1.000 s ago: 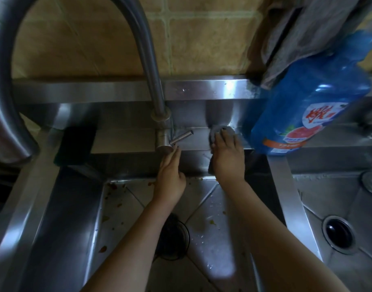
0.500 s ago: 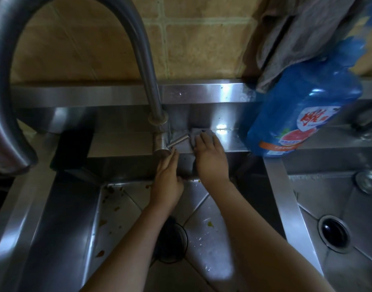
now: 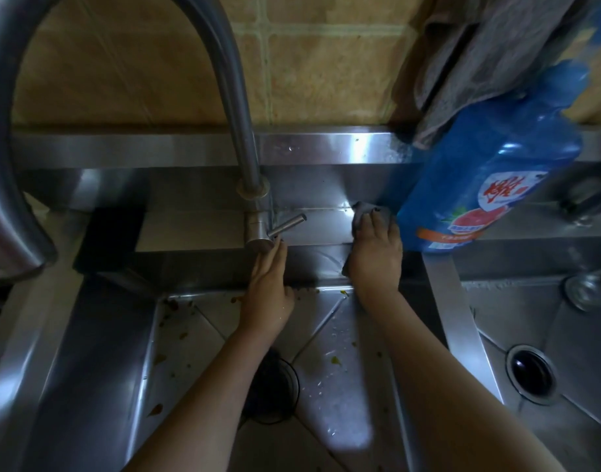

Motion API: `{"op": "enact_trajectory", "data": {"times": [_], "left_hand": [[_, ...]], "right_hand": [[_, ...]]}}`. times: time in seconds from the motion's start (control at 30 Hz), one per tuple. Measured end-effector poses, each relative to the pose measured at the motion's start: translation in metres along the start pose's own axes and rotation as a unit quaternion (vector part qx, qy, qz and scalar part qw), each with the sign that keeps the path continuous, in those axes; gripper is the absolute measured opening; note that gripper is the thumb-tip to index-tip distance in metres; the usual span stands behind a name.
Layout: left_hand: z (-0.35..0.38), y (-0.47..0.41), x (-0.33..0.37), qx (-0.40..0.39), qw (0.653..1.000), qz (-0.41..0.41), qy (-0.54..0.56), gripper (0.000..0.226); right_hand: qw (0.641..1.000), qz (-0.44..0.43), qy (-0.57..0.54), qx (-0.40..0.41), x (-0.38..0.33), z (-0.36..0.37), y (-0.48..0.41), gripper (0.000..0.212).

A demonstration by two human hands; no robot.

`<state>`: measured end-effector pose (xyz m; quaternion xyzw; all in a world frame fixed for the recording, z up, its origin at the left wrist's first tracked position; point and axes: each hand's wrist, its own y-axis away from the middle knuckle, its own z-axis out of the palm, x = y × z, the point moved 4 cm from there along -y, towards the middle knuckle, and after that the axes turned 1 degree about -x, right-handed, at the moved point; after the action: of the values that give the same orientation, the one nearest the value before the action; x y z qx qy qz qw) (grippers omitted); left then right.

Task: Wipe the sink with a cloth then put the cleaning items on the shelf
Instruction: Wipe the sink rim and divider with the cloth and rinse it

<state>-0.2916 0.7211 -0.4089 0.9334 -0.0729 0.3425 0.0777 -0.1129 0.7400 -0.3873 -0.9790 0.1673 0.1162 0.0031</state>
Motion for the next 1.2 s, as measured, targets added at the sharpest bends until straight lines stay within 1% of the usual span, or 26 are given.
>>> {"op": "enact_trajectory", "data": {"times": [0.03,0.1,0.17,0.27,0.37,0.43,0.5,0.63,0.7,0.77,0.87,0.9,1.0,1.17,1.2], "left_hand": [[0.000,0.000,0.000,-0.002,1.000,-0.002,0.001,0.079],[0.000,0.000,0.000,-0.006,1.000,-0.005,0.006,0.080],[0.000,-0.001,0.001,-0.008,1.000,-0.002,0.011,0.081],[0.000,-0.002,0.001,-0.007,1.000,-0.007,0.002,0.079],[-0.001,-0.001,0.000,-0.001,1.000,-0.003,-0.007,0.078],[-0.002,-0.001,0.001,0.004,1.000,0.005,-0.013,0.078],[-0.003,-0.001,0.002,0.005,1.000,0.002,-0.009,0.078],[-0.003,-0.001,0.002,-0.003,1.000,-0.003,0.001,0.077],[-0.003,-0.001,0.001,-0.003,1.000,-0.003,0.004,0.077],[-0.002,-0.002,0.000,-0.005,1.000,-0.003,0.011,0.078],[-0.001,-0.003,-0.001,-0.011,1.000,-0.006,0.020,0.078],[-0.001,-0.003,-0.002,-0.009,1.000,-0.004,0.023,0.078],[0.001,-0.002,-0.004,-0.001,0.999,0.007,0.039,0.079],[0.003,-0.003,-0.006,0.005,0.998,0.011,0.060,0.079],[0.004,-0.003,-0.006,0.005,0.998,0.008,0.061,0.079]], "right_hand": [[1.000,-0.014,0.014,-0.005,-0.004,0.000,0.000,0.061],[0.995,-0.082,0.055,-0.016,-0.022,0.004,0.001,0.061],[0.987,-0.148,0.056,-0.030,-0.046,0.011,0.006,0.057],[0.983,-0.176,0.015,-0.047,-0.068,0.018,0.012,0.051],[0.981,-0.183,0.002,-0.061,-0.063,0.020,0.007,0.051],[0.983,-0.172,0.007,-0.062,-0.055,0.015,0.001,0.055],[0.988,-0.146,0.006,-0.044,-0.043,0.006,-0.005,0.058],[0.998,-0.053,-0.017,-0.017,-0.009,-0.006,-0.012,0.050],[0.999,-0.017,-0.012,-0.025,0.000,-0.006,-0.012,0.055],[0.999,-0.009,0.005,-0.031,0.000,-0.004,-0.011,0.058],[1.000,0.019,-0.013,-0.012,-0.006,-0.003,-0.008,0.056],[1.000,0.017,-0.015,-0.009,-0.010,-0.002,-0.007,0.057],[0.998,-0.060,0.012,-0.024,-0.039,0.007,-0.004,0.061],[0.986,-0.147,-0.057,-0.058,-0.090,0.021,0.003,0.044],[0.983,-0.166,-0.052,-0.064,-0.094,0.022,0.003,0.042]]}}
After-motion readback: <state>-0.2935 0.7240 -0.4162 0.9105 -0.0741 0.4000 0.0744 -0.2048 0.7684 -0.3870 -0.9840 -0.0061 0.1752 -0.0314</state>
